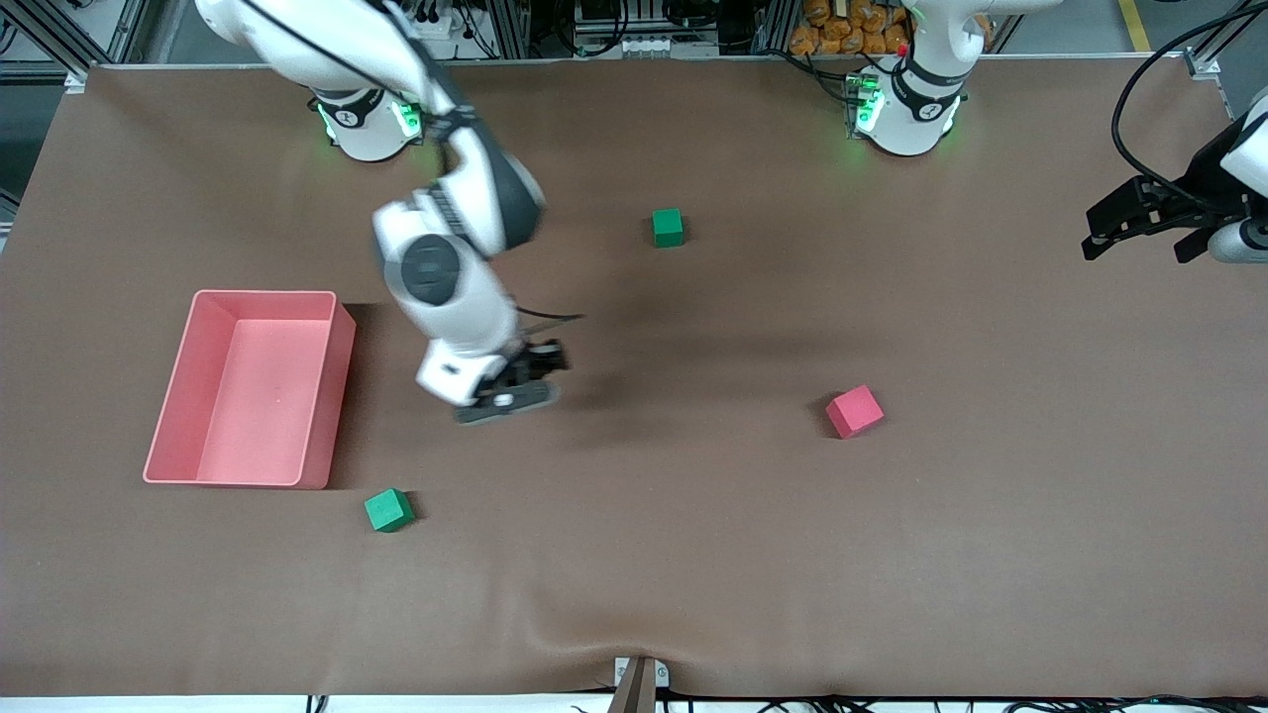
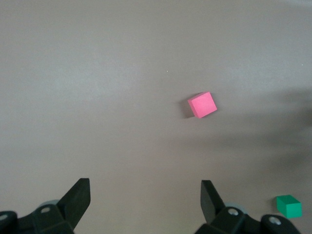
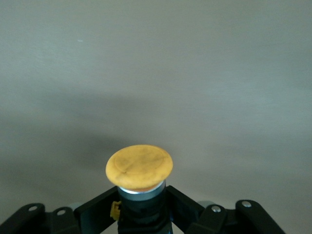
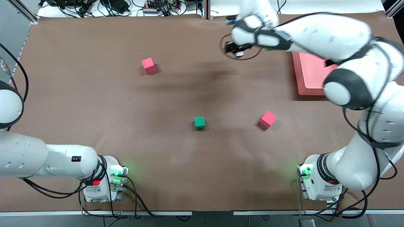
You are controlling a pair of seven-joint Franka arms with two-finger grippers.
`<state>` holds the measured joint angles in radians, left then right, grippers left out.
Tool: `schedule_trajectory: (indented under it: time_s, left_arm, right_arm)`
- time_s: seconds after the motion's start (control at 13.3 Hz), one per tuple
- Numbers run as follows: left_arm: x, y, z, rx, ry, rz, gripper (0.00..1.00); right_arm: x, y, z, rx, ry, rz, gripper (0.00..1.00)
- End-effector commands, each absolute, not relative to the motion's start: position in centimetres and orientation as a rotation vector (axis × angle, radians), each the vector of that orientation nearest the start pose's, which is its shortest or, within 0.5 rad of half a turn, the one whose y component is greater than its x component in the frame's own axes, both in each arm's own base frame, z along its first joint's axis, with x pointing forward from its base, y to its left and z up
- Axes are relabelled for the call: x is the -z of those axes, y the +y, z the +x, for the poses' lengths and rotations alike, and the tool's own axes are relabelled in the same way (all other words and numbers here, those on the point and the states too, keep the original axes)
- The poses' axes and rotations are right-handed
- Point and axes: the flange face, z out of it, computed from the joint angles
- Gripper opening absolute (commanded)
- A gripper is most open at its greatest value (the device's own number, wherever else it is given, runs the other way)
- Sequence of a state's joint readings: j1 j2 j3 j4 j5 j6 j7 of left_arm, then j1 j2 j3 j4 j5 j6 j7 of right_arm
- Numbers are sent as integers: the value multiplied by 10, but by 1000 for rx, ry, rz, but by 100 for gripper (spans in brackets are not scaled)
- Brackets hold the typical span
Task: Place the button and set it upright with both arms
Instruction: 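Lift the button out of the tray and carry it to mid-table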
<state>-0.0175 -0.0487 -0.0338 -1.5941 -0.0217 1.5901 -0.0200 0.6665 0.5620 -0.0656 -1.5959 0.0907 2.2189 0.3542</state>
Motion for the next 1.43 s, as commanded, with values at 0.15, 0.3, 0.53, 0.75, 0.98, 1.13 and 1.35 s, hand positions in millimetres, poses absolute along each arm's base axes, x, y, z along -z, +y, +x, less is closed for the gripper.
schedule_trajectory:
  time_s: [0.15, 0.3, 0.53, 0.75, 0.98, 1.13, 1.35]
  left_arm:
    - [-644, -32, 542, 67, 49, -3167, 100]
    - [-644, -32, 542, 66, 49, -3168, 100]
    - [-644, -32, 542, 64, 52, -3168, 100]
    - [-641, -33, 544, 57, 54, -3168, 100]
    - [-641, -36, 544, 55, 45, -3208, 100]
    - [-638, -36, 546, 48, 50, -3212, 100]
    - [-627, -33, 551, 12, 54, -3210, 100]
  right_arm:
    - [-239, 493, 562, 178, -101, -3134, 0]
    - [-204, 524, 545, 232, -136, -3115, 0]
    - [-169, 544, 535, 250, -96, -3126, 0]
    - [-166, 545, 533, 246, -58, -3127, 71]
    - [-175, 541, 542, 299, -48, -3113, 100]
    - [-198, 537, 552, 322, -30, -3097, 100]
    - [-260, 494, 597, 353, 93, -3070, 100]
